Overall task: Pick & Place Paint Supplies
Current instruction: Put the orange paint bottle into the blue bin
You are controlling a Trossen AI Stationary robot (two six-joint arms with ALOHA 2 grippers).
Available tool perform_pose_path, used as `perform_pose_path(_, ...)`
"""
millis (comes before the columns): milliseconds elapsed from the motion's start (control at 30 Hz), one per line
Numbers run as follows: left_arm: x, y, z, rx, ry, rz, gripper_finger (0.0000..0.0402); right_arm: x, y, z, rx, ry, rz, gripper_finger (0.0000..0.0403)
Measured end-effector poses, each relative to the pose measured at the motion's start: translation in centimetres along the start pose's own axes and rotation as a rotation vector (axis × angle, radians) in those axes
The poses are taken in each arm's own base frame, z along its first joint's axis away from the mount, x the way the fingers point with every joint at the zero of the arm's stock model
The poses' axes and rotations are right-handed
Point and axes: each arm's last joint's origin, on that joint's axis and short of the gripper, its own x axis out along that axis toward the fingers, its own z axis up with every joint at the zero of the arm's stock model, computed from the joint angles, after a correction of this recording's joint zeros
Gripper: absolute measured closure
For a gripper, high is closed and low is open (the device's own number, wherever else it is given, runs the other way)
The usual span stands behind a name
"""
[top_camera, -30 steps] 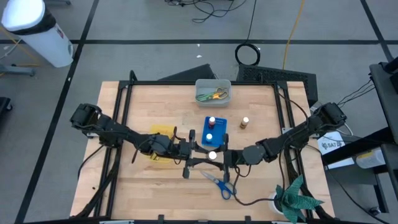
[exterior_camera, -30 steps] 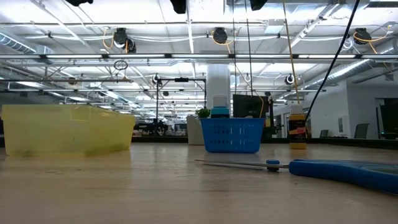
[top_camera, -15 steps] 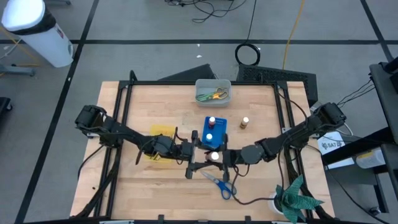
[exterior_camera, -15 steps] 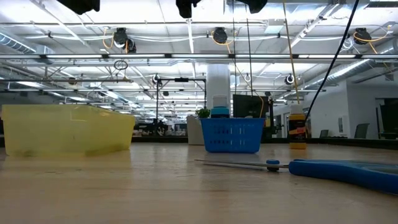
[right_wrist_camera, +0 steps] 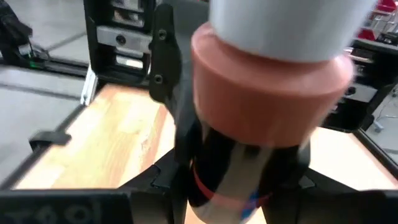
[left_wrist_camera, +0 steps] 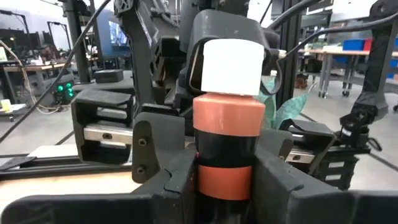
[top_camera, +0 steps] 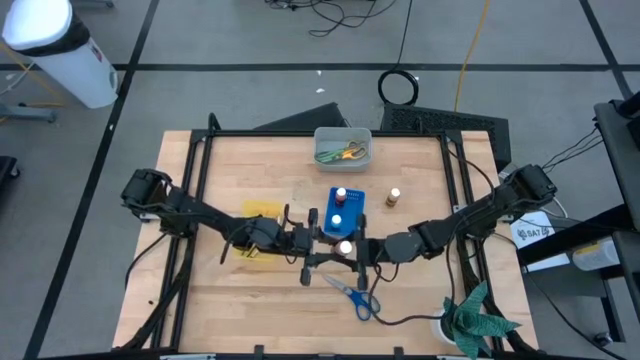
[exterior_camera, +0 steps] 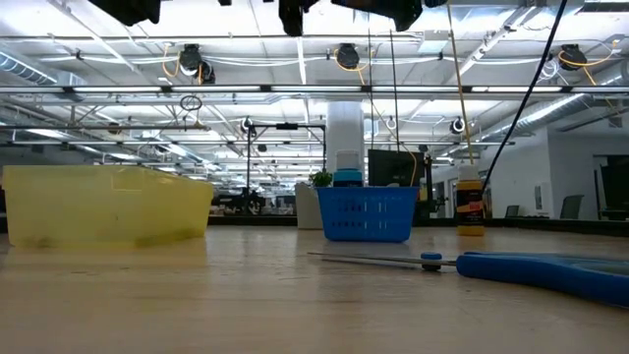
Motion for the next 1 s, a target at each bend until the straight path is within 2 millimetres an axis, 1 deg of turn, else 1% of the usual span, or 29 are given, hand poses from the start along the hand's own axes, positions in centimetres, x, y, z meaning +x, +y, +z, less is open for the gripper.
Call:
perform_pose_path(100, -0.2, 0.0, 0.4, 0.019, -0.001, 0.006, 0.0288, -0.5, -0.3, -0.1, -0.047, 0.057, -0.028, 0.0249)
perform_pose_path(200, -0.7, -0.1, 1.4, 0.045, 0.003, 0.027, 0.0288, -1.5, -0.9, 0.2, -0.028, 0.11, -0.068, 0.024)
perform_pose_path(267, -1.1, -0.3, 1.9, 0.046, 0.023, 0.027, 0.0289, -2.3, -1.2, -0.1, -0.028, 0.172, -0.075, 0.0235)
perform_pose_path(367, -1.2, -0.3, 1.8, 0.05, 0.056, 0.034, 0.0289, -3.5, -1.6, 0.0, -0.001, 0.226, -0.076, 0.0231)
perform_pose_path(533, -1.1, 0.1, 1.2, 0.046, 0.105, 0.068, 0.0288, -5.7, -2.6, 2.3, 0.058, 0.148, -0.045, 0.0231)
perform_pose_path(667, -1.1, 0.6, 0.6, 0.034, 0.144, 0.101, 0.0283, -6.9, -2.8, 5.1, -0.003, 0.05, 0.029, 0.0222)
perform_pose_path(733, -1.0, 0.9, 0.7, 0.028, 0.144, 0.115, 0.0286, -7.0, -2.6, 6.1, -0.026, 0.016, 0.055, 0.0208)
perform_pose_path(800, -1.0, 1.1, 0.6, 0.017, 0.148, 0.12, 0.029, -6.8, -2.3, 6.2, -0.042, 0.024, 0.061, 0.0188)
perform_pose_path(867, -1.0, 1.2, 0.6, 0.015, 0.152, 0.116, 0.029, -6.0, -2.0, 6.2, -0.049, 0.037, 0.06, 0.0163)
perform_pose_path(933, -0.9, 1.3, 0.3, 0.015, 0.156, 0.112, 0.029, -5.3, -1.7, 6.0, -0.072, 0.09, 0.062, 0.014)
perform_pose_path(1000, -0.8, 1.3, 0.1, 0.011, 0.17, 0.107, 0.0289, -4.5, -1.7, 6.6, -0.076, 0.129, 0.051, 0.0125)
